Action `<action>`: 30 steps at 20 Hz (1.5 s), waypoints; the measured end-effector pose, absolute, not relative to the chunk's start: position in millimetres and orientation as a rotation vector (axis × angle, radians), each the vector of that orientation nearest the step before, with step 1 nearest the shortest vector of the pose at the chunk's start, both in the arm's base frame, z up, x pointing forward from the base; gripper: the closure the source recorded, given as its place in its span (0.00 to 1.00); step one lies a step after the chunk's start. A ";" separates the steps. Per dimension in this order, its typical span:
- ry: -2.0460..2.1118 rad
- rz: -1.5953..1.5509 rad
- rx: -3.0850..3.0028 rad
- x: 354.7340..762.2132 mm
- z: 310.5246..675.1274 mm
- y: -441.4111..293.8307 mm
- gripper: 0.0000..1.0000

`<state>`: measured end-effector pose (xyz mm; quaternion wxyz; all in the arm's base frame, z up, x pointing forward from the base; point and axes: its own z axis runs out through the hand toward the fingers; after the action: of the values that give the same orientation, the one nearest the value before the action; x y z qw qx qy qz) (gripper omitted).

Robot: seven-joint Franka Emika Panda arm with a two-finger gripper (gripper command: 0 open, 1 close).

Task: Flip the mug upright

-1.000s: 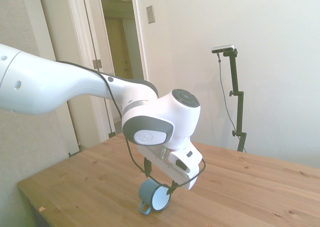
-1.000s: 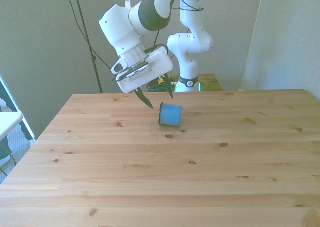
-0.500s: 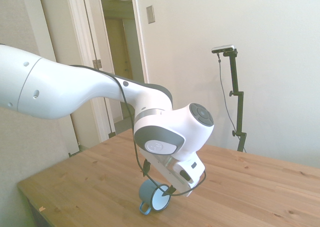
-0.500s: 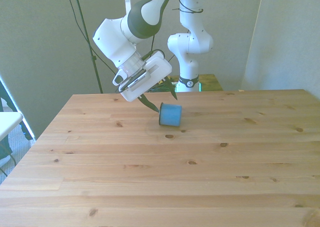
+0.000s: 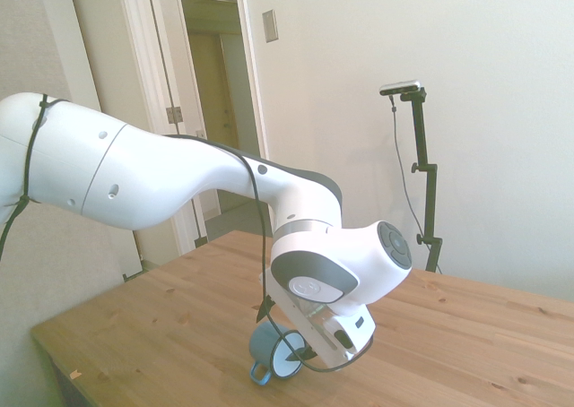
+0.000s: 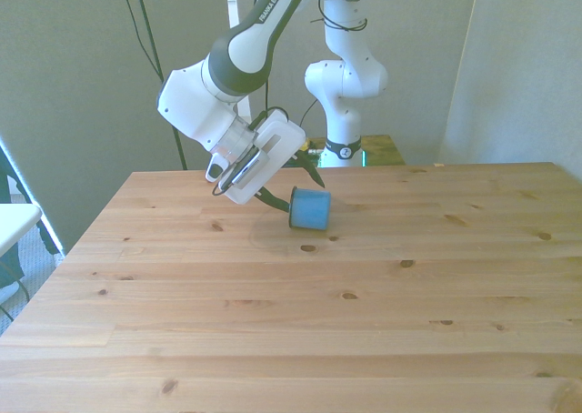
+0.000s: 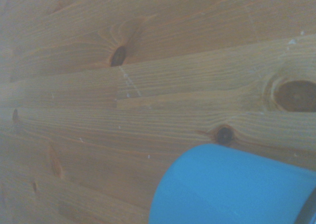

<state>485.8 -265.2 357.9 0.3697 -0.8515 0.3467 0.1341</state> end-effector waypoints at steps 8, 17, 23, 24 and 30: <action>0.816 0.388 -2.133 491.9 357.2 -259.0 0.00; 0.772 0.407 -2.094 493.9 350.4 -253.7 1.00; 0.742 0.422 -2.056 485.1 347.1 -261.0 1.00; 0.741 0.422 -2.050 483.7 346.2 -263.7 1.00; 0.735 0.423 -2.038 482.1 341.9 -273.8 1.00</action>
<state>482.1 -273.8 341.9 0.4501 -0.8244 0.2974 0.1711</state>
